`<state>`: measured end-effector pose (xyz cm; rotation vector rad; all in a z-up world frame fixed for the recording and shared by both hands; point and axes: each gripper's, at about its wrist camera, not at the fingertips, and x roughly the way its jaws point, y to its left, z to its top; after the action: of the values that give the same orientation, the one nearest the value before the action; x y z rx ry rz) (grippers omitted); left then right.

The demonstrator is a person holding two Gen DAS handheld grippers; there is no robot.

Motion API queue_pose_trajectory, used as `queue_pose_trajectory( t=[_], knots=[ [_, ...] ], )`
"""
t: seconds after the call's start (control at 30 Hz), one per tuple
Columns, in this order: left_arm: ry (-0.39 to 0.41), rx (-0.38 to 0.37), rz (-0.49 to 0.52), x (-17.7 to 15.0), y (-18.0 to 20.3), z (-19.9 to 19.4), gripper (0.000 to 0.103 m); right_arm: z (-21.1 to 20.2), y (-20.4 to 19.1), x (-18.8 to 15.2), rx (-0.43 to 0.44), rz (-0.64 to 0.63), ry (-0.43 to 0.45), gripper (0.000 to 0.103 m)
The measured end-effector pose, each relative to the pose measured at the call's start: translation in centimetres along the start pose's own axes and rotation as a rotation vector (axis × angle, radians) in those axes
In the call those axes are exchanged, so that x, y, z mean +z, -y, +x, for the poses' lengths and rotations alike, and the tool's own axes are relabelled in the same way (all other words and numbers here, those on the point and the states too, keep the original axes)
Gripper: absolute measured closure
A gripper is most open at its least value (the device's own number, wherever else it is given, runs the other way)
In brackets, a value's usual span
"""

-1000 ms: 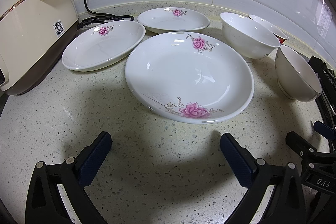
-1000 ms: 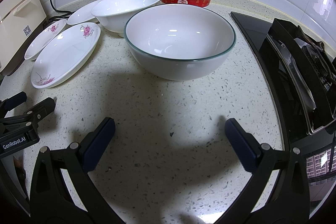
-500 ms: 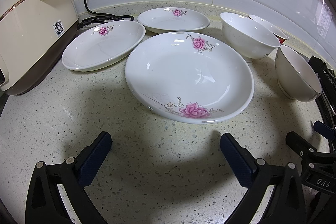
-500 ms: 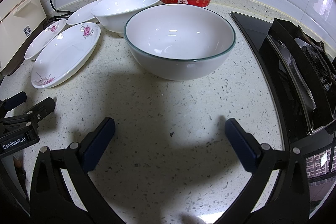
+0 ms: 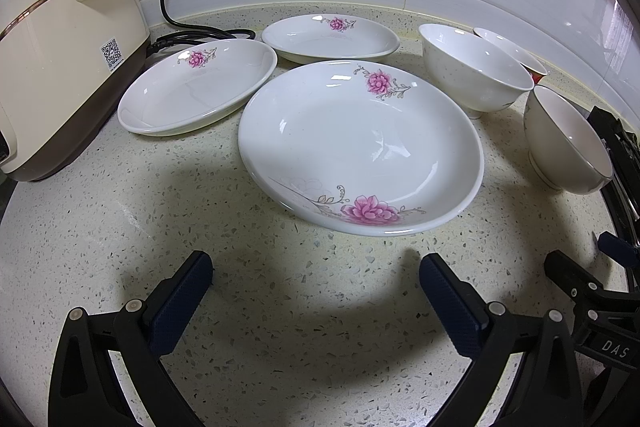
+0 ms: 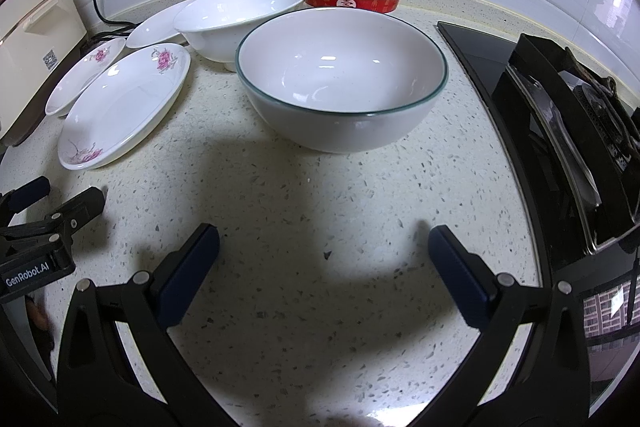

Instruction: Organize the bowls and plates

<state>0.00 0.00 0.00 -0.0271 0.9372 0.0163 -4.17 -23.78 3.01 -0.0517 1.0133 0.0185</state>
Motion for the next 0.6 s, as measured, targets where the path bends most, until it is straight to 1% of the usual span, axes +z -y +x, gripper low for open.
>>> queue_pose_trajectory(
  t=[0.1,0.2,0.3,0.37,0.43,0.47,0.6],
  knots=[
    [0.000,-0.002,0.001,0.0,0.0,0.0,0.000,-0.2,0.1,-0.1,-0.007,0.014,0.000,0.000],
    [-0.005,-0.021,0.023,-0.3,-0.1,-0.4,0.000,-0.4,0.0,-0.3,-0.019,0.033,-0.010,0.000],
    [-0.027,-0.056,0.072,-0.2,-0.2,-0.3,0.000,-0.5,-0.4,-0.3,-0.008,0.020,-0.029,0.000],
    [-0.026,-0.101,0.086,-0.2,-0.7,-0.5,0.000,-0.7,-1.2,-0.4,0.031,-0.032,-0.056,0.000],
    [-0.016,-0.158,0.020,-0.1,-2.6,-0.9,0.000,-1.1,-1.7,-0.5,0.077,-0.042,-0.058,0.000],
    [-0.016,-0.176,-0.009,0.0,-3.5,-1.0,0.000,-1.5,-2.2,-0.5,0.135,-0.040,-0.055,0.000],
    [-0.025,-0.270,-0.187,1.2,-8.1,-0.8,0.000,-2.8,-4.3,-0.1,0.244,-0.055,-0.003,0.000]
  ],
)
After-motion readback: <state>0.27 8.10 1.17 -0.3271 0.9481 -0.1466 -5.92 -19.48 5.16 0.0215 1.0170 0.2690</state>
